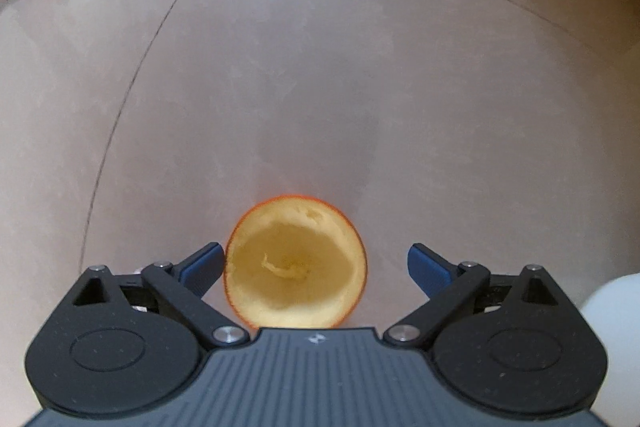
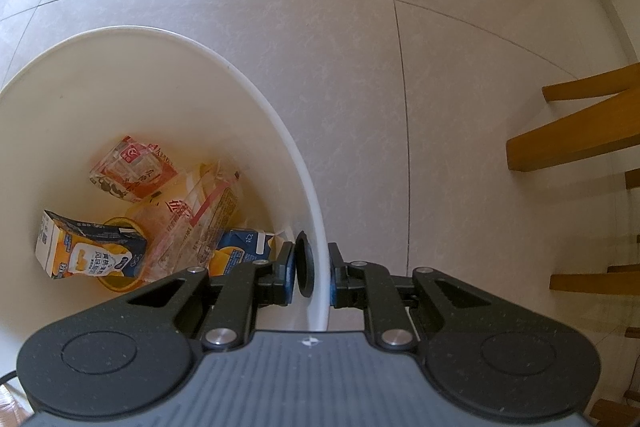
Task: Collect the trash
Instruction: 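Lower the open left gripper to the orange peel half, then close the left gripper on the orange peel rim and lift, then carry the orange peel over the bin and open the left gripper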
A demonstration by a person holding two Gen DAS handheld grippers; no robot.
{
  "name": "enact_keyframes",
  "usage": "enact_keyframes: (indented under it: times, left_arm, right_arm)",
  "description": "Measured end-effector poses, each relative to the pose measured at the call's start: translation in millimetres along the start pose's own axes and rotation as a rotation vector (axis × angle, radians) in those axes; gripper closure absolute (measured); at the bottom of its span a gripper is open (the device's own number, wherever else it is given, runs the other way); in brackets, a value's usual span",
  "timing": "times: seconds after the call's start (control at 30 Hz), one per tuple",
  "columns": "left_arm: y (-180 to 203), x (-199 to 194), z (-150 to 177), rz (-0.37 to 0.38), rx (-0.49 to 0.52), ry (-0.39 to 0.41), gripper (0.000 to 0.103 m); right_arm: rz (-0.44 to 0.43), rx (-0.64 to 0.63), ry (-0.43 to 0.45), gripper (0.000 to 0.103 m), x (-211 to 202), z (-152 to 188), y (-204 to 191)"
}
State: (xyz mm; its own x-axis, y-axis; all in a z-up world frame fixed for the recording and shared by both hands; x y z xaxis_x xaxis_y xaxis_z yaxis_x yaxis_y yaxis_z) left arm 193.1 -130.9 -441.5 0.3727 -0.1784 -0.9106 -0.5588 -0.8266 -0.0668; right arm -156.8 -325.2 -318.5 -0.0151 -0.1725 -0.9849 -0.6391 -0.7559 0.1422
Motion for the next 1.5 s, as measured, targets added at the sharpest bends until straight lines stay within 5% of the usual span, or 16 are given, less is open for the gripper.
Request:
enact_keyframes:
  times: [0.3,0.5,0.77,1.03,1.5]
  left_arm:
    - [2,17,2,-0.113,0.083,0.016,0.007]
    - [-1,12,1,-0.073,0.093,0.01,0.027]
    - [4,-11,2,-0.103,0.166,-0.028,0.035]
    - [36,-101,-2,-0.063,0.372,-0.026,0.037]
    - [177,-314,28,0.242,0.707,0.024,0.036]
  right_arm:
    - [0.006,0.006,0.005,0.084,1,0,0]
    - [0.008,0.005,0.008,0.084,1,0,0]
    - [0.009,0.003,0.011,0.084,1,0,0]
    - [0.009,0.006,0.014,0.084,1,0,-1]
    - [-0.007,0.016,0.011,0.085,0,0,2]
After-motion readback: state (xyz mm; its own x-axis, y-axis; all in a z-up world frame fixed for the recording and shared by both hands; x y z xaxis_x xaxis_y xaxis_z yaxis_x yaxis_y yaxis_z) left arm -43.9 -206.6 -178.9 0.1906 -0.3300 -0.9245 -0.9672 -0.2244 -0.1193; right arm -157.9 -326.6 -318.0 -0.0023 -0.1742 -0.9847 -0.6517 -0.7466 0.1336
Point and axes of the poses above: each gripper's, at about its wrist camera, not at the fingertips, and x roughly the way its jaws point, y to its right, z to its underside, the point moved 6 cm from there along x, roughly the way its jaws point, and after that the axes turned 8 degrees about -x, right-handed, at the moved point
